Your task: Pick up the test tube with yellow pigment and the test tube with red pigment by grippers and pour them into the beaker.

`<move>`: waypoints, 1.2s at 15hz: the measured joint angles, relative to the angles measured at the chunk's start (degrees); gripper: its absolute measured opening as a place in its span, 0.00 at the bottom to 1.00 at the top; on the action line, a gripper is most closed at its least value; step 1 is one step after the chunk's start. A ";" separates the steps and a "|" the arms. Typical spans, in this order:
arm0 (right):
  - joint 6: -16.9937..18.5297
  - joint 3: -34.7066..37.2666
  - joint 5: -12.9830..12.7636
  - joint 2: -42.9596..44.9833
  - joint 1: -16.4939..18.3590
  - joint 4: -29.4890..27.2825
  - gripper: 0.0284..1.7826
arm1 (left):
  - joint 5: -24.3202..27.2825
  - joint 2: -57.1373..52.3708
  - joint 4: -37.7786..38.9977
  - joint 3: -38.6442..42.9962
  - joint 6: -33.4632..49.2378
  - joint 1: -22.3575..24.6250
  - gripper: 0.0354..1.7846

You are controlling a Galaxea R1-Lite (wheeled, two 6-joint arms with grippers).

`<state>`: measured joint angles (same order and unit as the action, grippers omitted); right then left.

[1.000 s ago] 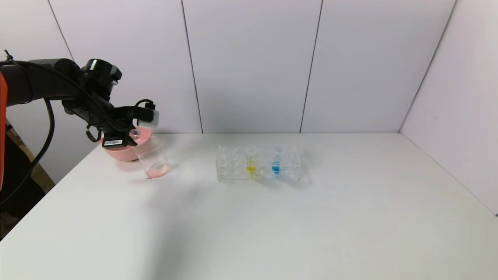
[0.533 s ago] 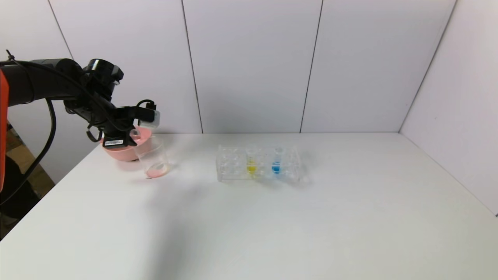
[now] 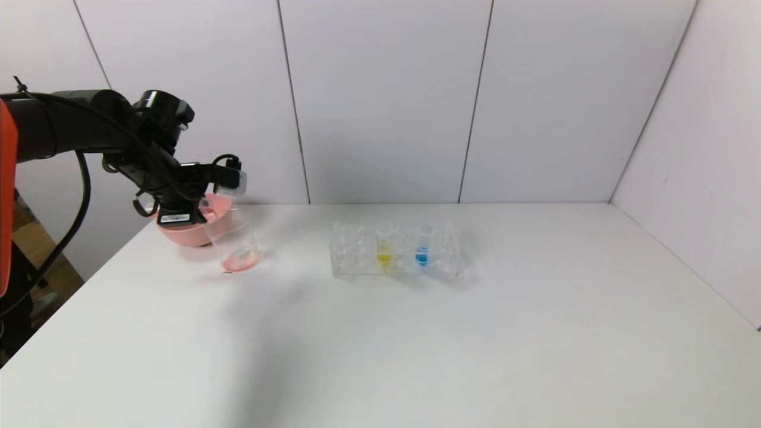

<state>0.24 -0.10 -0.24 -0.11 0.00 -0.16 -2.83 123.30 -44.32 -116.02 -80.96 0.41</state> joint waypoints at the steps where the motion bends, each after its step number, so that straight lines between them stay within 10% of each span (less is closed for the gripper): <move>1: 0.02 0.00 -0.02 0.00 0.00 -0.02 0.05 | -0.67 0.02 0.00 0.00 0.20 -0.23 0.26; 18: 0.00 0.00 0.00 0.00 0.00 0.00 0.05 | -7.86 0.44 -0.11 0.00 0.65 -1.56 0.26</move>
<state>0.24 -0.10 -0.24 -0.11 0.00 -0.16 -10.69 123.73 -44.43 -116.02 -80.31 -1.15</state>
